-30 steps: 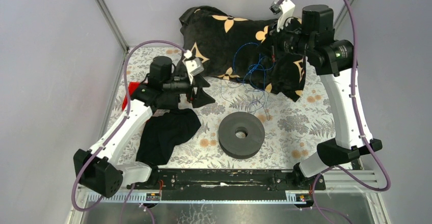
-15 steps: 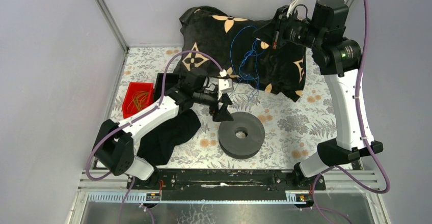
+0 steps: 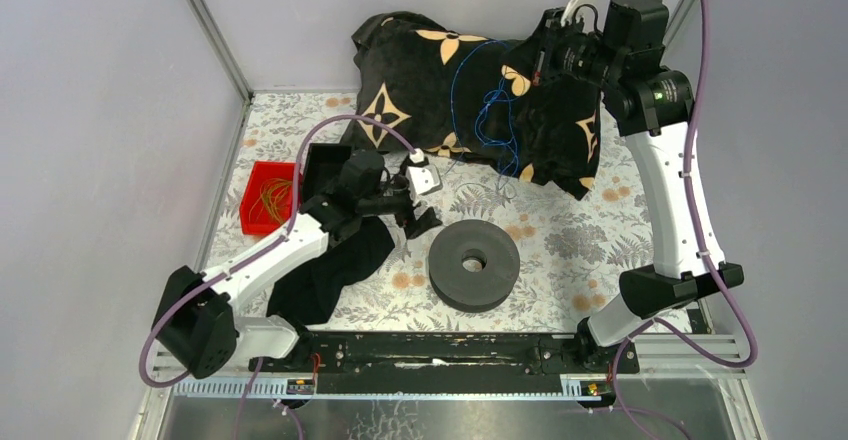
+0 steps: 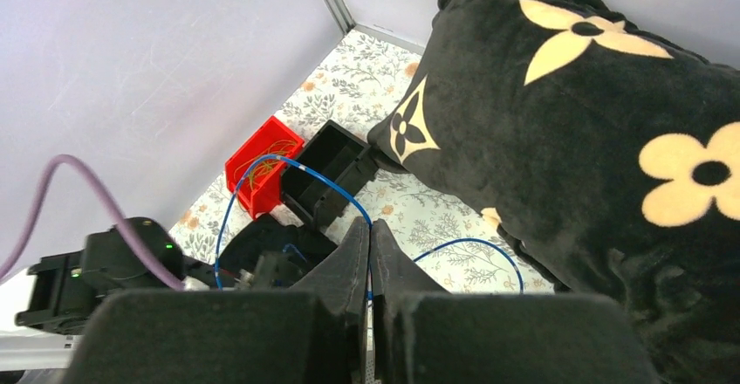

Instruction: Wrap the cables

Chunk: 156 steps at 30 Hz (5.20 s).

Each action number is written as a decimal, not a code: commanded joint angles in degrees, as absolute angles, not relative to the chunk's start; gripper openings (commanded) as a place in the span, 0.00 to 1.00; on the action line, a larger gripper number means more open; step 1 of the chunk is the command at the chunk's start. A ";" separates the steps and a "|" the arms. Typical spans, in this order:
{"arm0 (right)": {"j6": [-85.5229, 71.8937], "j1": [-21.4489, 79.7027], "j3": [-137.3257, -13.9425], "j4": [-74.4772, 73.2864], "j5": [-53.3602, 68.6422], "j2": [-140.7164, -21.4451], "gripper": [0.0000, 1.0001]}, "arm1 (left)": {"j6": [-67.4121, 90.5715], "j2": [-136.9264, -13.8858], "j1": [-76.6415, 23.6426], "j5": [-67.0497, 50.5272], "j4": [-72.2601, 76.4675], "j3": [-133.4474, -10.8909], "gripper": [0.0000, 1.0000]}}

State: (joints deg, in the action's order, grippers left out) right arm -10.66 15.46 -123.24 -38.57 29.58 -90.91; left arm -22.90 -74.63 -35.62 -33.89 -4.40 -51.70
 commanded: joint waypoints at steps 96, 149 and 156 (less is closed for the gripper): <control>-12.64 -6.27 -106.06 -27.95 29.94 -96.60 0.00 | -53.22 -98.82 -25.40 -29.21 -32.42 -78.92 0.00; 17.77 18.69 -87.13 -32.63 50.77 -83.74 0.00 | 1.71 -95.11 -31.35 -50.06 -10.92 -90.64 0.70; 18.49 18.75 -87.13 -33.34 49.88 -84.30 0.00 | -0.90 -94.76 -31.30 -51.52 -12.11 -88.66 0.28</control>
